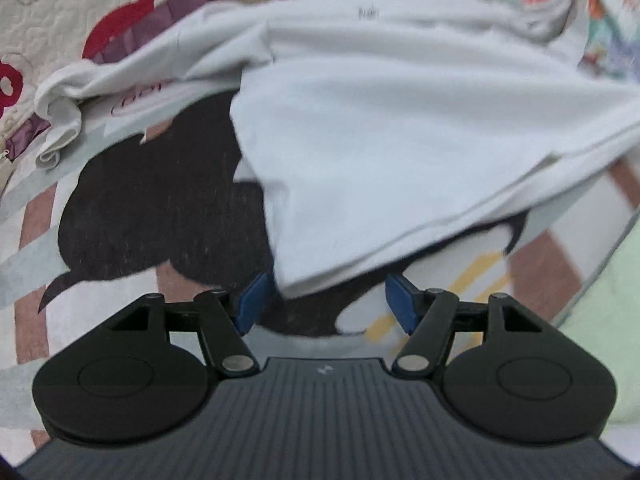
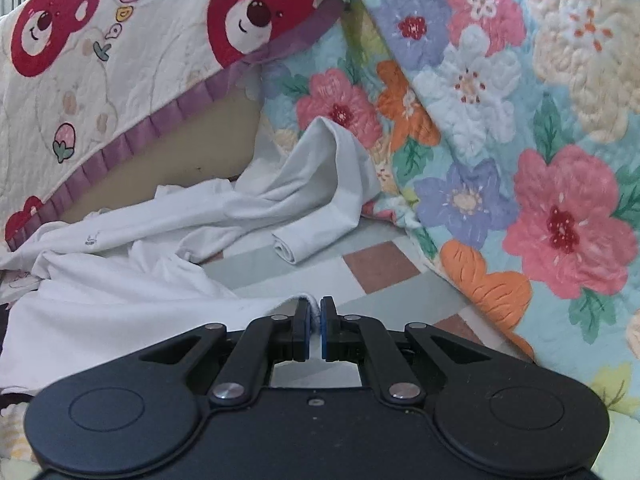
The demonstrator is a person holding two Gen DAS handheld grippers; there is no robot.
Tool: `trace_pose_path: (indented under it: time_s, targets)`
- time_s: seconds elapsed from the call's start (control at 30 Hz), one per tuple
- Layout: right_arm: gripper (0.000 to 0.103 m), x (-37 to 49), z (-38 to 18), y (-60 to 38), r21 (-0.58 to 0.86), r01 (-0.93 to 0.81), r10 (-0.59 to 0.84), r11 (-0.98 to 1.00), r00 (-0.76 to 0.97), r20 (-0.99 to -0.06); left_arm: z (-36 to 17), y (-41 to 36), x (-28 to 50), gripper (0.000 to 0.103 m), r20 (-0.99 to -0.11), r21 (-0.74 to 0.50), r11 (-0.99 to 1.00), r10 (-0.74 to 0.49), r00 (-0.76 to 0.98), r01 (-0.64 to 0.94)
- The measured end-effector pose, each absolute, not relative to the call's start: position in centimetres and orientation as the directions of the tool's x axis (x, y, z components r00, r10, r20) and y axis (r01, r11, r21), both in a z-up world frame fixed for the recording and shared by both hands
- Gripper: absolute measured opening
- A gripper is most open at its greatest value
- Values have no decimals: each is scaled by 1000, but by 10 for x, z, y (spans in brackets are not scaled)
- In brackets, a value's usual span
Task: Fold clothes
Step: 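Grasp the T-shirt hem with the left gripper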
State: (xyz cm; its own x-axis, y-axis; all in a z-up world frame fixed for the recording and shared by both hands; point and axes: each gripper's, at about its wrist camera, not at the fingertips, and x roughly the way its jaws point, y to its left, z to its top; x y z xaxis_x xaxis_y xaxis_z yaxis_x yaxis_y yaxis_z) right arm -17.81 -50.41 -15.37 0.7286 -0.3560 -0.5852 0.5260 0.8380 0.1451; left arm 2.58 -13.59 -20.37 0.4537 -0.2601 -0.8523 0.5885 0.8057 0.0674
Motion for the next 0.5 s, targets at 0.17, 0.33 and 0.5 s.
trace_pose_path:
  time_s: [0.17, 0.33, 0.5]
  targets:
    - [5, -179, -161, -515, 208, 518, -321, 830, 747, -582, -203, -129, 37, 48, -838, 54, 849, -247, 486, 526]
    - [6, -179, -169, -517, 217, 507, -303, 834, 750, -588, -194, -141, 29, 5, -765, 164, 828, -236, 599, 536]
    - [7, -182, -178, -520, 229, 510, -289, 829, 742, -605, -169, -127, 25, 6, -765, 18, 876, -299, 571, 483]
